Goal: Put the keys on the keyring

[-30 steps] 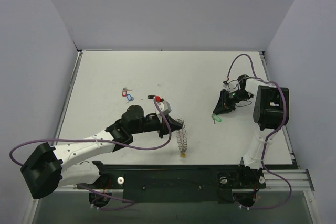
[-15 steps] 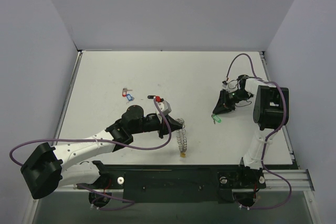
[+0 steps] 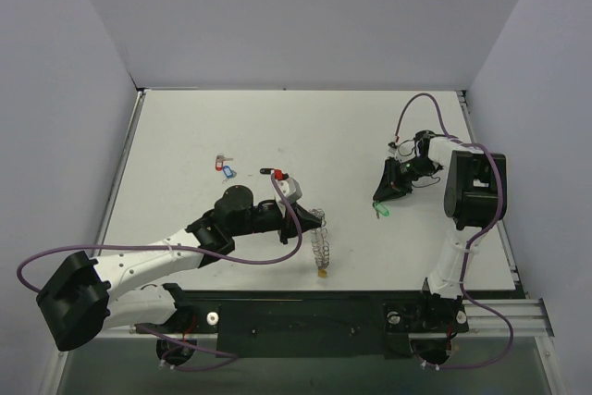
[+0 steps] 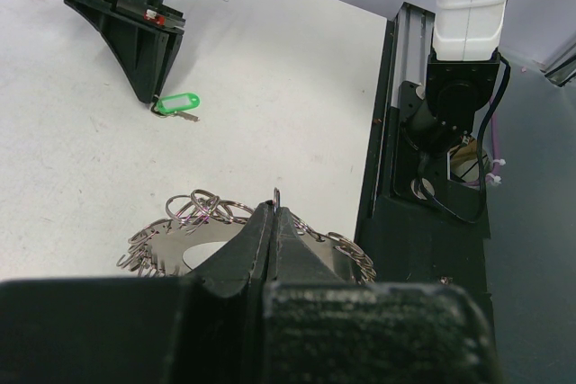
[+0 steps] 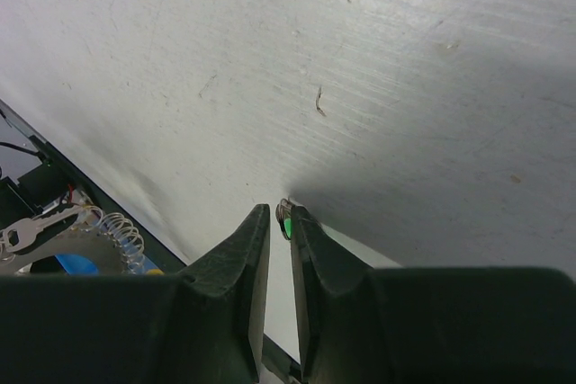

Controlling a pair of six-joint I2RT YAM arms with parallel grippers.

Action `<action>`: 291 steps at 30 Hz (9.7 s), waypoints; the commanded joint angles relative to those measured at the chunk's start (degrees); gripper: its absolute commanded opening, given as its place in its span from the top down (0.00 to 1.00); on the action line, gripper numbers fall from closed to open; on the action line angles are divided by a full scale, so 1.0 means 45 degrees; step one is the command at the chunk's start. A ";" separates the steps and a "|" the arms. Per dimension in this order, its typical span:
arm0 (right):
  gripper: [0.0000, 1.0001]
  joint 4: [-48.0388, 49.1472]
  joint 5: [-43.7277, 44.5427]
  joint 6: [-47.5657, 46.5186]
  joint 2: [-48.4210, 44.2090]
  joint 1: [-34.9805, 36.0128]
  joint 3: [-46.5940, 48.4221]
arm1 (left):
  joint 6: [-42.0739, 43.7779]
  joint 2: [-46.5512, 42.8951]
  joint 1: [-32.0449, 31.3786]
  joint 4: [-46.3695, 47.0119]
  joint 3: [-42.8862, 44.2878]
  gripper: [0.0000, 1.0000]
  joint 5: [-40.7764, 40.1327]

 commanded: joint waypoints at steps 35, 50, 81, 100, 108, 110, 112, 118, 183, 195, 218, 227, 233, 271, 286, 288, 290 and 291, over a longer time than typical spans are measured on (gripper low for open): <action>0.93 -0.0832 0.0266 -0.0284 0.0241 0.0173 0.0454 | -0.0143 -0.0096 -0.0049 0.0501 0.0394 1.00 0.0023; 1.00 -0.0949 -0.0182 -0.0538 -0.0382 0.0018 0.0513 | -0.0104 0.0002 -0.0068 0.0267 0.0686 1.00 0.0101; 1.00 -1.2785 -0.6472 -1.9091 -0.8759 -0.0159 0.0339 | 0.1908 -0.0877 -0.0127 0.2726 0.0492 1.00 0.0591; 1.00 -1.2007 -0.4132 -1.6779 -0.8511 0.1093 0.0454 | 0.1771 -0.0487 -0.0185 0.4173 -0.0231 1.00 -0.0504; 1.00 -0.6480 0.1194 -0.7478 -0.9269 0.0096 -0.0969 | 0.1829 -0.0838 -0.0127 0.3646 -0.0387 1.00 -0.0602; 1.00 -0.5600 0.2503 -0.5799 -0.9135 0.0056 -0.1167 | 0.1790 -0.0838 -0.0107 0.3606 -0.0387 1.00 -0.0622; 1.00 -0.5500 0.3581 -0.5384 -0.8726 0.0017 -0.1187 | 0.1713 -0.0896 -0.0107 0.3587 -0.0387 1.00 -0.0602; 1.00 -0.4953 0.5714 -0.4622 -0.7202 0.0173 -0.1246 | 0.1517 -0.1092 -0.0107 0.3548 -0.0562 1.00 -0.0602; 0.90 -0.2921 0.8040 -0.2648 -0.1047 0.1775 0.0883 | 0.1517 -0.1697 -0.0049 0.3216 -0.1168 1.00 -0.0954; 0.89 -0.2960 0.7786 -0.2667 -0.1340 0.1619 0.0630 | 0.1556 -0.1697 -0.0049 0.3216 -0.1227 1.00 -0.1032; 0.89 -0.2960 0.7396 -0.2648 -0.1731 0.1365 0.0200 | 0.1556 -0.1756 -0.0068 0.3157 -0.1247 1.00 -0.1091; 0.89 -0.2960 0.7298 -0.2628 -0.1868 0.1306 0.0122 | 0.1575 -0.1776 -0.0068 0.3137 -0.1266 1.00 -0.1129; 0.90 -0.2960 0.7239 -0.2609 -0.1926 0.1248 0.0083 | 0.1556 -0.1756 -0.0049 0.3137 -0.1266 1.00 -0.1149; 0.91 -0.3039 0.7200 -0.2687 -0.1575 0.1248 0.0063 | 0.1614 -0.1854 -0.0049 0.3001 -0.1285 1.00 -0.1149; 0.92 -0.3038 0.7181 -0.2687 -0.1477 0.1228 0.0044 | 0.1614 -0.1854 -0.0049 0.3001 -0.1266 1.00 -0.1149; 0.92 -0.3039 0.7181 -0.2687 -0.1458 0.1248 0.0024 | 0.1614 -0.1854 -0.0049 0.3001 -0.1266 1.00 -0.1168; 0.92 -0.3039 0.7181 -0.2687 -0.1419 0.1228 0.0024 | 0.1634 -0.1854 -0.0049 0.3001 -0.1266 1.00 -0.1168; 0.92 -0.3039 0.7181 -0.2687 -0.1419 0.1228 0.0043 | 0.1615 -0.1854 -0.0049 0.3001 -0.1266 1.00 -0.1149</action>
